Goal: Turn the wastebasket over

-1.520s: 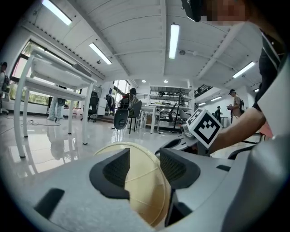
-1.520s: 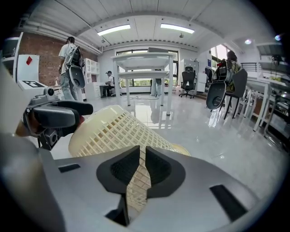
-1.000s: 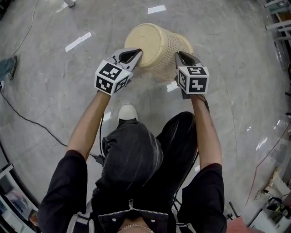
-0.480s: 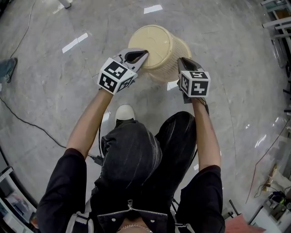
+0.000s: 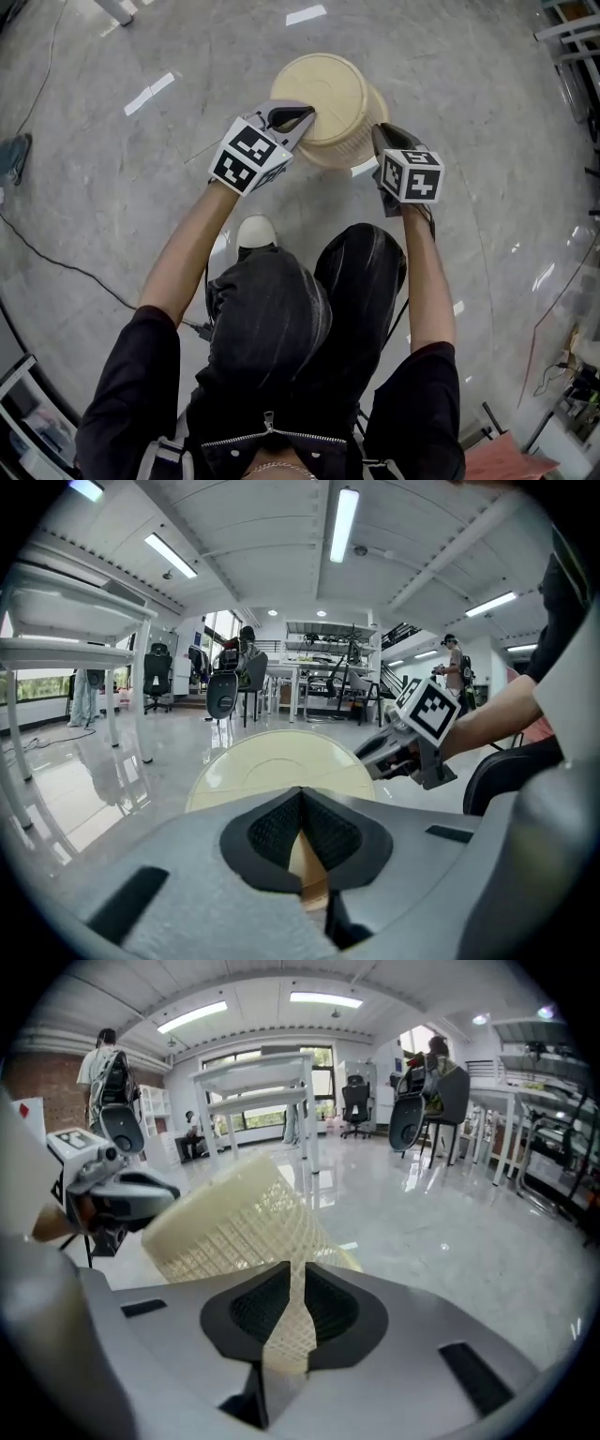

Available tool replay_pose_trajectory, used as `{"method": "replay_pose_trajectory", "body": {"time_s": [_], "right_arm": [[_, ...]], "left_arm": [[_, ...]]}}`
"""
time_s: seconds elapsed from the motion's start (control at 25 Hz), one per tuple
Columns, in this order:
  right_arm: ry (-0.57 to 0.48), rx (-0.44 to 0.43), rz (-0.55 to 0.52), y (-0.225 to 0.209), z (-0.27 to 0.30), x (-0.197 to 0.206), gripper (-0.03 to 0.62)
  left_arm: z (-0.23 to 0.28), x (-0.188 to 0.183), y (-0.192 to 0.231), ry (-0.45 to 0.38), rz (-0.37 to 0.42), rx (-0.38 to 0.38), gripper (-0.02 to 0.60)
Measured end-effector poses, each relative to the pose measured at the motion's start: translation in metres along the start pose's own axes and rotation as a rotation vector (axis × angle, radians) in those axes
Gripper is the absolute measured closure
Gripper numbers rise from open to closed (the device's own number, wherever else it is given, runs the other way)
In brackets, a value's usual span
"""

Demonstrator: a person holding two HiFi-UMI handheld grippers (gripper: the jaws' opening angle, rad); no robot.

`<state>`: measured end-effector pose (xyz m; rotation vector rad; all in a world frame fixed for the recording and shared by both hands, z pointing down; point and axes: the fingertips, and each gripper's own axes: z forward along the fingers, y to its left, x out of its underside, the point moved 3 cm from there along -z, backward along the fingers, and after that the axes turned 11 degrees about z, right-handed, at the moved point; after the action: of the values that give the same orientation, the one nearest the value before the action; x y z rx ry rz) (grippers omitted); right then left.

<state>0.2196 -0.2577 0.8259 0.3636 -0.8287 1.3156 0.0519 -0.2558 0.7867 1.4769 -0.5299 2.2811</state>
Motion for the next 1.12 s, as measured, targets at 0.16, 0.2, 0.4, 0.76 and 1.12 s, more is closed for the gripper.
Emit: {"method": "replay_pose_trajectory", "body": {"time_s": [0.16,0.2,0.4,0.76,1.12], "right_arm": [[-0.172,-0.097,0.144,0.006,-0.034,-0.046,0.485],[-0.178,-0.132,0.17,0.011,-0.036,-0.054,0.442],[-0.064,-0.068,0.136,0.008,-0.008,-0.038,0.382],[-0.034,-0.055,0.166,0.002,-0.001,-0.027,0.382],[-0.058,-0.1,0.197,0.007,0.004,-0.023,0.381]], "left_arm": [[0.011,-0.003,-0.011,0.032,0.017,0.052,0.578],[0.014,-0.002,-0.015,0.031,0.014,0.067,0.577],[0.027,-0.001,-0.039,0.04,0.092,0.1,0.578],[0.029,-0.003,-0.035,0.013,0.068,0.101,0.578],[-0.005,0.03,0.017,-0.009,-0.137,-0.048,0.368]]}}
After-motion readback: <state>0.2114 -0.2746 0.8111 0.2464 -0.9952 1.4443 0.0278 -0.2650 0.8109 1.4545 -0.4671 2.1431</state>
